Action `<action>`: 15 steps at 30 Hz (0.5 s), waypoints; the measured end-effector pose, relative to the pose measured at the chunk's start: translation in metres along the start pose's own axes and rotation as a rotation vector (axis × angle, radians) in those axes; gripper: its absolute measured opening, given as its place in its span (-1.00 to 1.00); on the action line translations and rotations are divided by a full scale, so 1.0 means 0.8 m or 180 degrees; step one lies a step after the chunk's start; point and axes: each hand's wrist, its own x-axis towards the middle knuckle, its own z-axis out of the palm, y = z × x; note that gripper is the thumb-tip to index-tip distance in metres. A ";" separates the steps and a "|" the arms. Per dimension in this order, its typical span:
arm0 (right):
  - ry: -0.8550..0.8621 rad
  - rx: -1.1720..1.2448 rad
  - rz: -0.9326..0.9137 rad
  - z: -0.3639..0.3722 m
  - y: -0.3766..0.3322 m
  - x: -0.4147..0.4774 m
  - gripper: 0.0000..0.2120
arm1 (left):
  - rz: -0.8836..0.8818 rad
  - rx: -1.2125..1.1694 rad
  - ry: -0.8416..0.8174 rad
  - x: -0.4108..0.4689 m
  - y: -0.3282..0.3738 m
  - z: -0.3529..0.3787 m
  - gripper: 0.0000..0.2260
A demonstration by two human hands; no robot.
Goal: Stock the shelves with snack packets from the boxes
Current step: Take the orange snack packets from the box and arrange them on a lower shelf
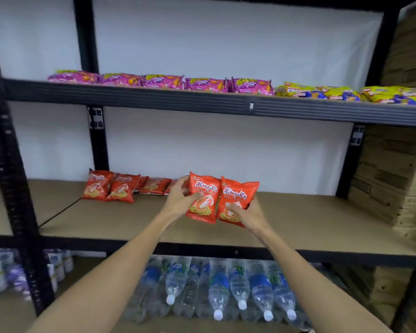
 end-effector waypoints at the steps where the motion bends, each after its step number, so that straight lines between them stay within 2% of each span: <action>1: -0.0035 -0.0036 -0.0006 0.013 0.003 0.011 -0.57 | 0.0012 0.0001 0.0100 0.006 -0.004 -0.014 -0.31; 5: -0.0029 0.0009 0.0056 0.062 0.018 0.050 -0.40 | -0.0091 0.0033 0.0337 0.027 -0.033 -0.057 -0.32; 9: 0.0015 -0.0078 0.0053 0.103 0.030 0.086 -0.39 | -0.0192 0.0047 0.0519 0.052 -0.065 -0.085 -0.30; 13: 0.0082 -0.0194 0.0091 0.138 0.047 0.118 -0.30 | -0.0210 0.0123 0.0706 0.075 -0.080 -0.100 -0.38; 15: 0.0082 -0.0263 0.0088 0.156 0.050 0.129 -0.34 | -0.0184 0.0313 0.0862 0.088 -0.090 -0.109 -0.41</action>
